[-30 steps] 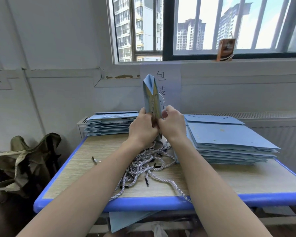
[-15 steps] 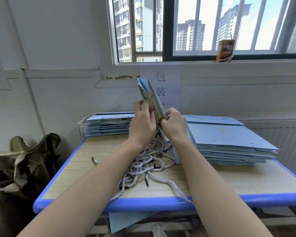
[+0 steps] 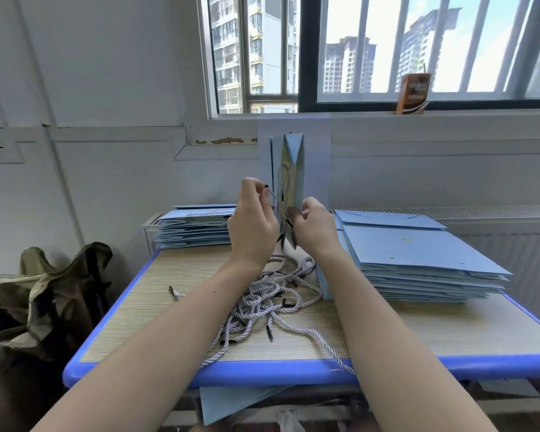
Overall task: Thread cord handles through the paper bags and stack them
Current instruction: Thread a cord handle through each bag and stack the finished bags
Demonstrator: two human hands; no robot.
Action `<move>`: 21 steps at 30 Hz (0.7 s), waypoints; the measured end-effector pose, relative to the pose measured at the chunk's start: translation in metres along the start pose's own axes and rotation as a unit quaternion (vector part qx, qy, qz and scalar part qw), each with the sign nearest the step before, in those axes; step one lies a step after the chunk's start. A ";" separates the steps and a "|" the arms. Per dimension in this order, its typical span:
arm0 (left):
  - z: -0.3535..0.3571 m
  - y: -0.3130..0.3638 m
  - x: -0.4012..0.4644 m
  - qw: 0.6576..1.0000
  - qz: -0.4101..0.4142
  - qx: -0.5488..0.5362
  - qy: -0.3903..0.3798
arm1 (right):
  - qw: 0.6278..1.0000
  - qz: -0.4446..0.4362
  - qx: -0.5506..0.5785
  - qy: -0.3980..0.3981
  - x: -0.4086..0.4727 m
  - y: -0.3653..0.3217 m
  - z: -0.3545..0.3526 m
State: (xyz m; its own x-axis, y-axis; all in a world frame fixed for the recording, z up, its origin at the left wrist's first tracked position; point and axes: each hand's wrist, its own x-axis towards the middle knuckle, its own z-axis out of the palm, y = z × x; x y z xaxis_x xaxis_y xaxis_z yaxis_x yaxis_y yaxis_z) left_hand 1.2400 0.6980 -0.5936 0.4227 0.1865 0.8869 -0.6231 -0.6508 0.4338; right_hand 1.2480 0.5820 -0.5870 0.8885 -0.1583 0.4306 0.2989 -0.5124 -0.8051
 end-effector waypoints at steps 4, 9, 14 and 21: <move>-0.001 -0.004 0.003 1.000 -0.007 -0.011 0.019 | 1.000 -0.002 -0.002 -0.020 0.000 -0.001 0.000; 0.000 0.000 0.001 0.999 0.024 0.000 -0.022 | 0.999 -0.005 -0.013 -0.033 -0.004 0.000 0.001; 0.000 -0.005 0.003 0.995 0.046 0.031 -0.082 | 0.998 -0.017 -0.026 -0.059 -0.006 -0.001 0.000; -0.005 -0.001 0.005 0.994 0.098 0.018 -0.051 | 0.997 -0.034 -0.027 -0.066 -0.006 0.000 0.000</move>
State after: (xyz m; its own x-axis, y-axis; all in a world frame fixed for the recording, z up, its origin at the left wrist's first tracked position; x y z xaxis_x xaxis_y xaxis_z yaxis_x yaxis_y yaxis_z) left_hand 1.2399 0.7033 -0.5889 0.3606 -0.0204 0.9325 -0.6771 -0.6934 0.2466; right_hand 1.2424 0.5829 -0.5892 0.9055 -0.0110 0.4242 0.3449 -0.5633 -0.7508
